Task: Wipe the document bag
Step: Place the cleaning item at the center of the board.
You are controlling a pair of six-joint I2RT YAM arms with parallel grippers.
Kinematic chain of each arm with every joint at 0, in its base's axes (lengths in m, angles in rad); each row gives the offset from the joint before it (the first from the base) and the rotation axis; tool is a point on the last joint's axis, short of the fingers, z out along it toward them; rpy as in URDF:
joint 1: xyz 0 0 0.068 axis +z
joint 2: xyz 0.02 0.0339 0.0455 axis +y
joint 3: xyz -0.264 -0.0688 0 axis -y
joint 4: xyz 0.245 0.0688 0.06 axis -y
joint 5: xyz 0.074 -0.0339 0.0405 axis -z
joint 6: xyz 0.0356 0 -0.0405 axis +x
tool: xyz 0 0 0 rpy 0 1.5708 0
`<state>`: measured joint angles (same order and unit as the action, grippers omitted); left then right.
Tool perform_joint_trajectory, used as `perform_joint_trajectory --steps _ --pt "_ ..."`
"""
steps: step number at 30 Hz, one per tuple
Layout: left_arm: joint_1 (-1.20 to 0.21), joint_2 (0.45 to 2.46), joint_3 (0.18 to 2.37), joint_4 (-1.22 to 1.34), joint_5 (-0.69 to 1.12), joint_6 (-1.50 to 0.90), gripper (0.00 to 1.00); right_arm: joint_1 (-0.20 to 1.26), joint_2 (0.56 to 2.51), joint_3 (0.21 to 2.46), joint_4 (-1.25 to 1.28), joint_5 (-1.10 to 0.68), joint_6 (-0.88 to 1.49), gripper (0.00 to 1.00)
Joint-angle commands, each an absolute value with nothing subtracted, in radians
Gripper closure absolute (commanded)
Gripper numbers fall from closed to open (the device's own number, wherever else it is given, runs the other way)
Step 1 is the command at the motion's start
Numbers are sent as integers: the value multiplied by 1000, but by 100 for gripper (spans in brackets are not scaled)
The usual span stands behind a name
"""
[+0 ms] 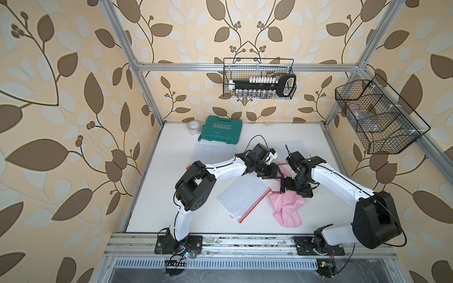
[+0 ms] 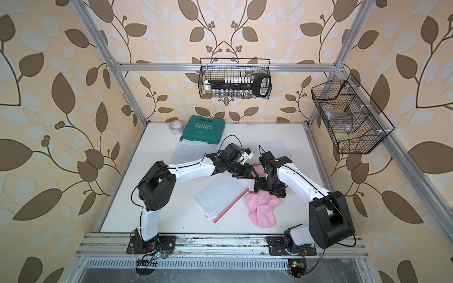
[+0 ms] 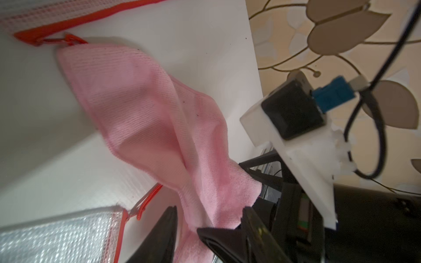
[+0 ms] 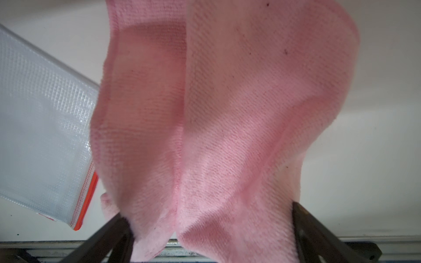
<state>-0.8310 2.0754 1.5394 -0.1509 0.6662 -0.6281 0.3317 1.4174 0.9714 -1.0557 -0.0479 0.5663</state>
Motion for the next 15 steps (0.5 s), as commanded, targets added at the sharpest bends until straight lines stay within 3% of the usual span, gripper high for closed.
perform_joint_trajectory --steps 1,15 --pt "-882 2162 1637 -223 793 -592 53 335 1376 970 -1060 -40 595 2" --pt "-909 2360 1717 -397 697 -583 58 332 1190 1096 -1284 65 636 2"
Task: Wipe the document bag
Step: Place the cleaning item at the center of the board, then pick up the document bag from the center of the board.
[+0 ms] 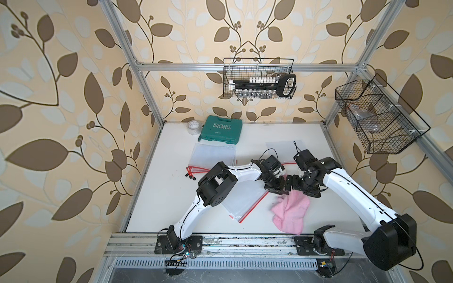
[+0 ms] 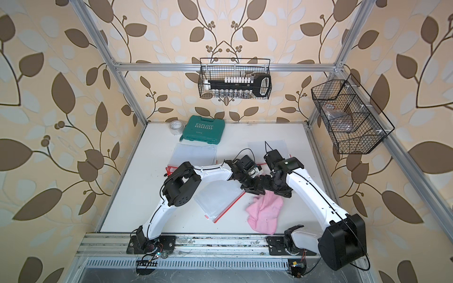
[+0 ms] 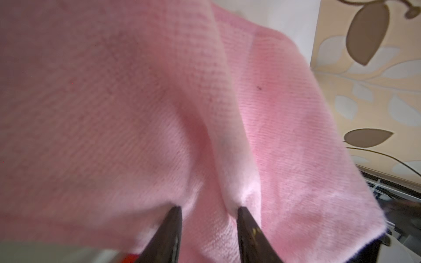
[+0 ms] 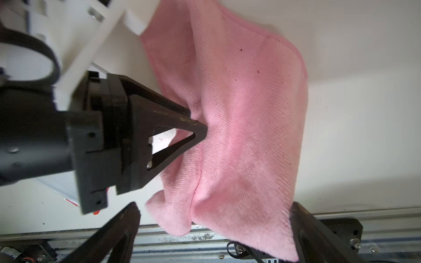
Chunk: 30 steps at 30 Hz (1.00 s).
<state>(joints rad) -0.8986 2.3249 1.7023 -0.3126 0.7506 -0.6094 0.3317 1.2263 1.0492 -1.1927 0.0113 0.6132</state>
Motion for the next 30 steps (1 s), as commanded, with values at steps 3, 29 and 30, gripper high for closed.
perform_joint_trajectory --steps 3,29,30 --pt "-914 2346 1709 -386 670 -582 56 333 1137 1108 -1279 81 635 2" --pt "-678 1746 1191 -481 374 -646 54 350 1604 1215 -847 -358 473 56" --pt "-678 1729 1158 -483 378 -646 55 352 1643 1219 -832 -369 468 56"
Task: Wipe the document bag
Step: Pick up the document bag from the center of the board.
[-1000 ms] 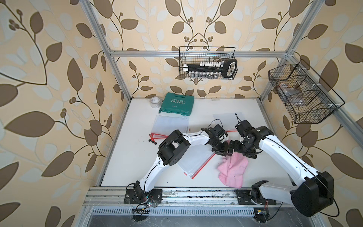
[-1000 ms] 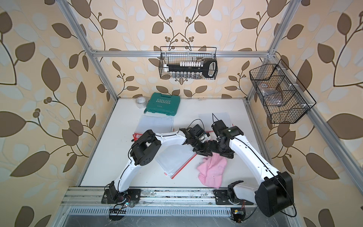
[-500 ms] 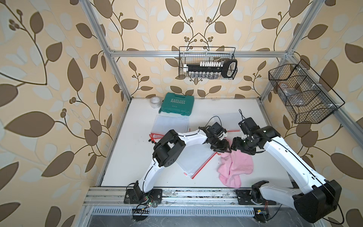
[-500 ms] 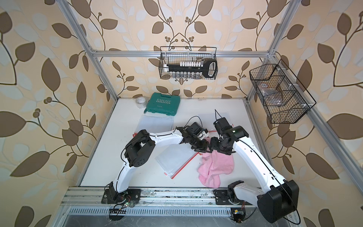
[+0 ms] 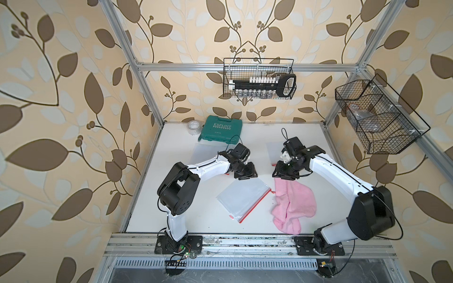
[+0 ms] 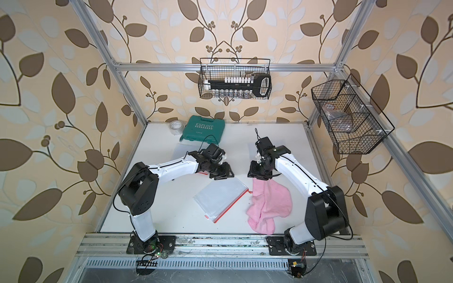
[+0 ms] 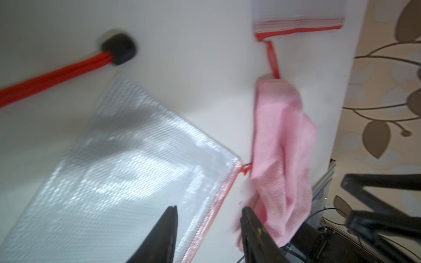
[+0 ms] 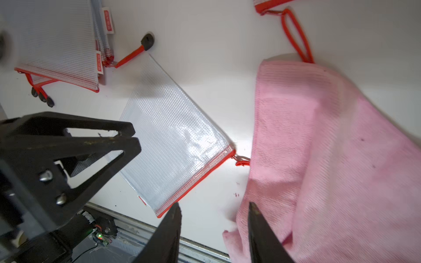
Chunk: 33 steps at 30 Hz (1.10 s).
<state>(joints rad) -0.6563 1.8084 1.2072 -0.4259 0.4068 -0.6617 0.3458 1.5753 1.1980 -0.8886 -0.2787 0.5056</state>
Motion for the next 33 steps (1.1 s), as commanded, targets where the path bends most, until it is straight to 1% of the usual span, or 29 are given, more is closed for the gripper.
perform_joint_trajectory --steps 1,6,10,19,23,30,33 --pt "-678 1717 1129 -476 385 -649 56 359 1675 1223 -816 -377 462 56" --pt "-678 1711 1057 -459 402 -661 54 378 1803 1230 -791 -387 442 54" --pt "-678 1739 1064 -471 383 -650 53 392 1830 1184 -760 -333 447 53" --pt "-677 1814 1051 -492 355 -640 52 448 1925 1136 -706 -298 432 50" --pt "-677 1839 1042 -491 349 -635 53 467 1951 1110 -659 -381 428 48" --pt "-676 1871 1028 -477 344 -637 55 475 1930 1073 -551 -553 454 49" --pt "-678 1885 1027 -475 341 -636 55 475 1922 1065 -512 -604 478 52"
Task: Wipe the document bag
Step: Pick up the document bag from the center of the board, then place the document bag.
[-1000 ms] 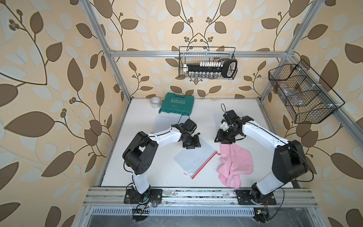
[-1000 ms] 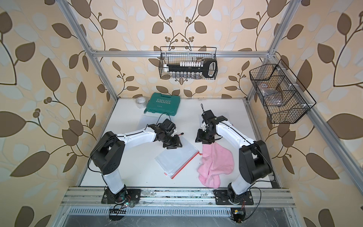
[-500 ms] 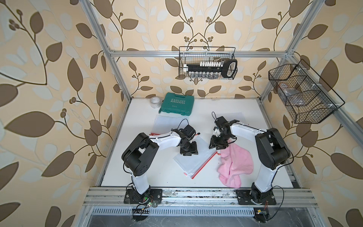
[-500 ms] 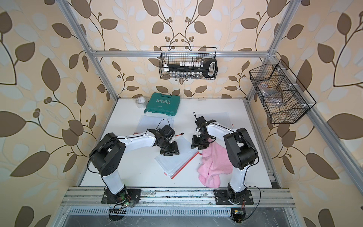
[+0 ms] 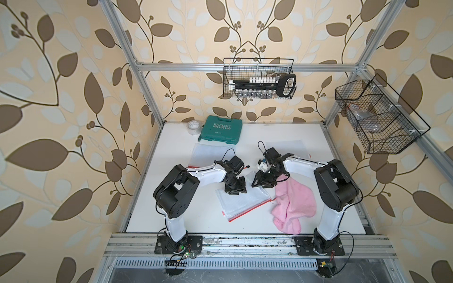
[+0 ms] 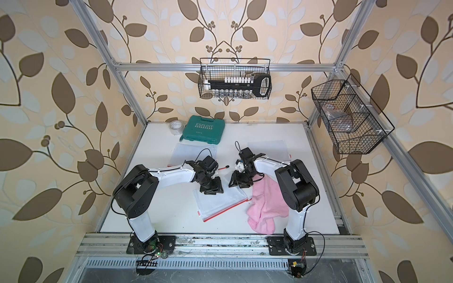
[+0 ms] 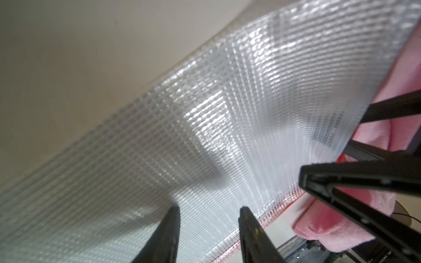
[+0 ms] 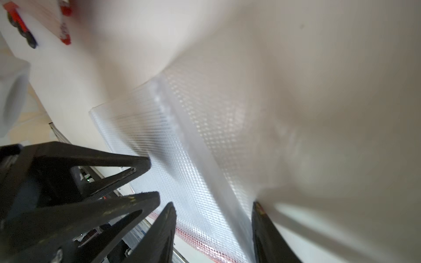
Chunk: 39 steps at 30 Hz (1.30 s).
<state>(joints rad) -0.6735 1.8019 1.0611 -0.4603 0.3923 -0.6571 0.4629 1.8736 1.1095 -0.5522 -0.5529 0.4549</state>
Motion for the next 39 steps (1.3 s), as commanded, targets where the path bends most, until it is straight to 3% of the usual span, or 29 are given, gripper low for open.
perform_joint_trajectory --steps 1,10,17,27,39 --pt "-676 1888 1025 -472 342 -638 56 474 1920 1065 -510 -610 484 53" --pt "-670 1812 1012 -479 299 -645 55 475 1821 1117 -624 -506 445 100" --pt "-640 1595 1026 -519 220 -670 48 485 1755 1348 -805 -352 370 100" --pt "-540 1474 1145 -617 190 -644 45 351 1826 1692 -1079 100 192 100" --pt "-475 1516 1239 -649 173 -587 45 222 2066 1794 -867 421 -41 100"
